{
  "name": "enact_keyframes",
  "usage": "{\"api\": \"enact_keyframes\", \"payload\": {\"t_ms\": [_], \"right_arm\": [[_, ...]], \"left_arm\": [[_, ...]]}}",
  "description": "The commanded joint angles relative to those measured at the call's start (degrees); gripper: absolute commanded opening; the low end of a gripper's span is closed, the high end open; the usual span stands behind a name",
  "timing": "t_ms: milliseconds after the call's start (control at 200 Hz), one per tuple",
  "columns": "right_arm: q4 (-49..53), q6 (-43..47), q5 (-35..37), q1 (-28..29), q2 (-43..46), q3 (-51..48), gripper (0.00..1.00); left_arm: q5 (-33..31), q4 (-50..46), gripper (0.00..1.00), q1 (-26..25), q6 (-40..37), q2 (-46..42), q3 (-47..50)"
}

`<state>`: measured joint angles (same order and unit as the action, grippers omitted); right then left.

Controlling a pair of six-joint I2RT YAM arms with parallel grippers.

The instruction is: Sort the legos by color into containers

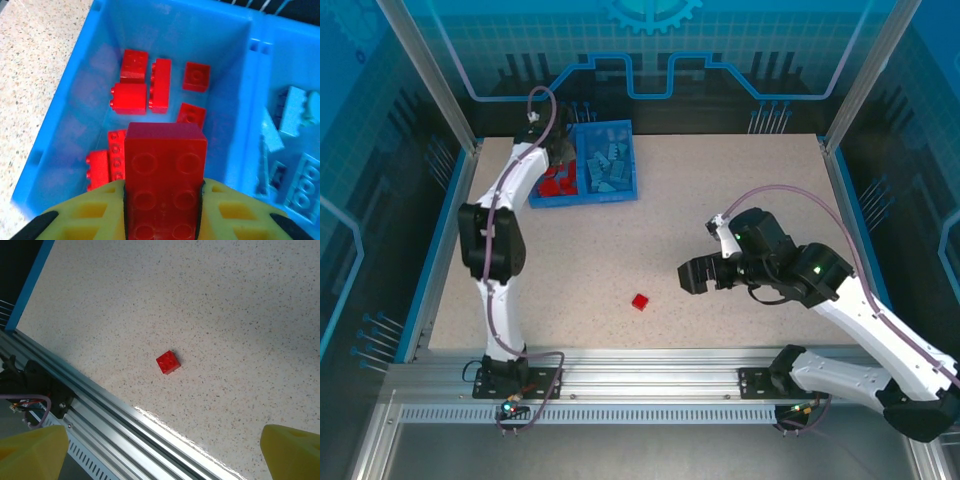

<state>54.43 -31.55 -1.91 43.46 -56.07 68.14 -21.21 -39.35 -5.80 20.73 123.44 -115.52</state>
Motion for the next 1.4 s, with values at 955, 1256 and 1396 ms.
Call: {"api": "enact_keyframes", "payload": {"t_ms": [955,1256,1396], "right_arm": [[-2.6,-0.3,-0.1,0.2,-1.9,1.9,1.00],[-3.5,0.1,0.7,0.0,-1.3,0.2,1.00],[-3.2,-0.6,0.9,0.0,-0.8,-0.3,1.00]], "left_arm": [[13.8,6.9,0.59,-22.3,5.0,-48.9,42.8],[12.8,4.0,0.65,-41.2,-3.8,-42.7,53.9],[15.5,5.3,0.74,-43.7,-4.1,-35.3,53.7]]}}
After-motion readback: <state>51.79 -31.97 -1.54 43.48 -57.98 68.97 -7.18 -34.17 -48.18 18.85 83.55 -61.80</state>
